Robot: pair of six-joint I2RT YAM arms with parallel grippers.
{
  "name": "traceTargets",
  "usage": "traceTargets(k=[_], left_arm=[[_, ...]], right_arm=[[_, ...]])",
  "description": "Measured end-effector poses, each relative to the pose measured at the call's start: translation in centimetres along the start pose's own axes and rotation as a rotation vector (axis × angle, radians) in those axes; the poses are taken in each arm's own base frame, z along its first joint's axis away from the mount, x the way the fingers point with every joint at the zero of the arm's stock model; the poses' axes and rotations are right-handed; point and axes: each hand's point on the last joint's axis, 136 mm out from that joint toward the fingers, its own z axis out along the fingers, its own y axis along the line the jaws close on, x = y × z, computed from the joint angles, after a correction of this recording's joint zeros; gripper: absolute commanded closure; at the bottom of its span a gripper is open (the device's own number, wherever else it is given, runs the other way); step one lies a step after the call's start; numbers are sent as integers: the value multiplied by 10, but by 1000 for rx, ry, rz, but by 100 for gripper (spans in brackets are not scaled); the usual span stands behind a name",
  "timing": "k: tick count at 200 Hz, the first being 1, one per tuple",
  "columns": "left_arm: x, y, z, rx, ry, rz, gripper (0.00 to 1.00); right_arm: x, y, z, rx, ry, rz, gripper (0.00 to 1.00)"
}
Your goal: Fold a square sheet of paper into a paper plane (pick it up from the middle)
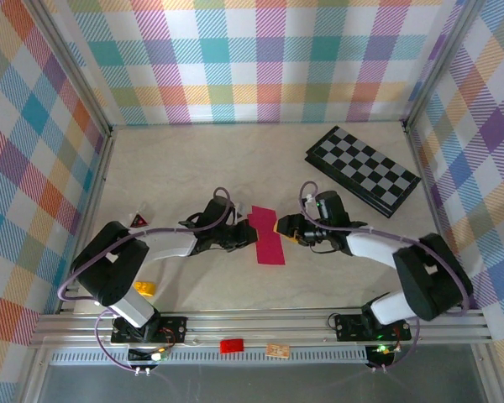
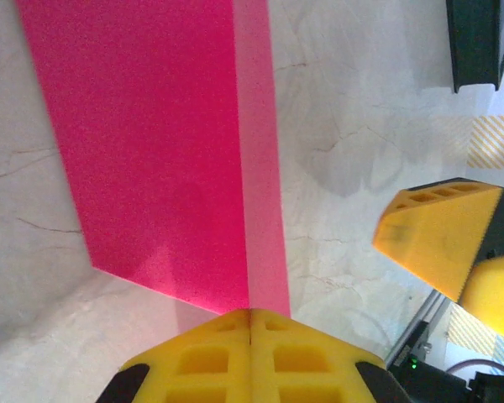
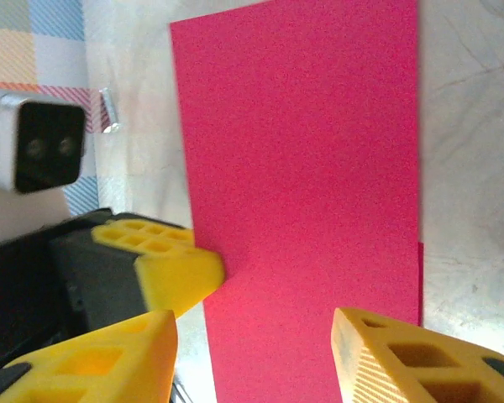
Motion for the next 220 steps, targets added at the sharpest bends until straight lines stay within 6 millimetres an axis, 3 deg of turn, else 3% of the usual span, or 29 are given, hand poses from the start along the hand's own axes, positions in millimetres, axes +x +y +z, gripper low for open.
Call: traceTargets(k=[25,48,107,134,174,220], left_arm=[[-5,-4,-5,10,2,-7,98],[-9,-3,-7,17,2,-18,98],[-11,-8,-9,42,14,-32,98],[-11,-8,-9,45,18,-34,98],[-13,-7,-10,46,15,-38,98],[-13,-7,-10,46,14,-39,98]], right_arm=[[12,4,-12,42,-51,-136,42],[34,11,-12,85,-54,-316,39],[85,29,11,165,-36,-838,38],[102,26,27,233,-21,-1082,38],[100,13,43,397,-33,-1318,40],[80,21,43,504,-147,-1420,56]])
